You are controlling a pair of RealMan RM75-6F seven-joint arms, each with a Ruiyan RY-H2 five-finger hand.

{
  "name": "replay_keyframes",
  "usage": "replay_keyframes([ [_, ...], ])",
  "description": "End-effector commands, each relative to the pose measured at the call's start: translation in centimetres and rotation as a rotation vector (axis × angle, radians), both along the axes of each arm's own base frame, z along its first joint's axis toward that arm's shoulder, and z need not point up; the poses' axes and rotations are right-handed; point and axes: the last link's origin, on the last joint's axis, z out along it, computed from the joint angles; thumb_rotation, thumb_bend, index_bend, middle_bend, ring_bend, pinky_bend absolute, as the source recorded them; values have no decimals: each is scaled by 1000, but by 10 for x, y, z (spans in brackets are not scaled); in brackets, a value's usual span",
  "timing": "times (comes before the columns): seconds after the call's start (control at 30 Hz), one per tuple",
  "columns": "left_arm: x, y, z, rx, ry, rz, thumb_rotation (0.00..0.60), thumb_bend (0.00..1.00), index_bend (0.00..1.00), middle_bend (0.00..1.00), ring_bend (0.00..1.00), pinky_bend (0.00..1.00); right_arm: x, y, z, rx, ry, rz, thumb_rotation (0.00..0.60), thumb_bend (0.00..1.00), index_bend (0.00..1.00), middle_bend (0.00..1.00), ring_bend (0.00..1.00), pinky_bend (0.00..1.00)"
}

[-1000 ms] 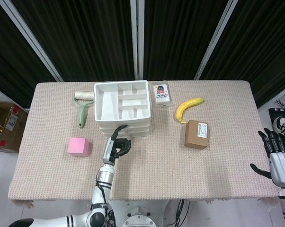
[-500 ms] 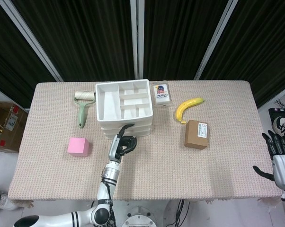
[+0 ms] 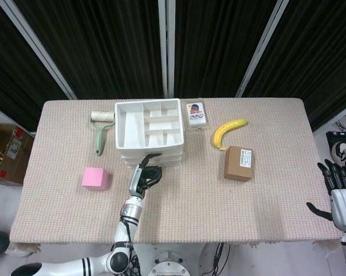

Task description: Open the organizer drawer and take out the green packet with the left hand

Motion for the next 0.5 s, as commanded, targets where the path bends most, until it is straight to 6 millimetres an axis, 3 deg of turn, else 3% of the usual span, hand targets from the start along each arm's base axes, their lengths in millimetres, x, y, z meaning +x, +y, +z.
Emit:
replay_keyframes([
  [0.03,-2,-5,2,-4,-9,-1,600,486,529,836,903,1000,1,0,0,-1,1,2,600,26,0,0,0,0],
  [0.37,-7,-20,6,-10,-20,-10,600,483,520,833,902,1000,2,-1,-3,8,1,5,600,26,0,0,0,0],
  [0.43,-7,-23,6,1,-11,-17,600,476,426,827,900,1000,2,-2,-3,9,1,8,600,26,0,0,0,0],
  [0.5,-7,-26,5,14,18,-34,600,440,262,813,894,1000,2,-3,-3,9,6,6,600,26,0,0,0,0],
])
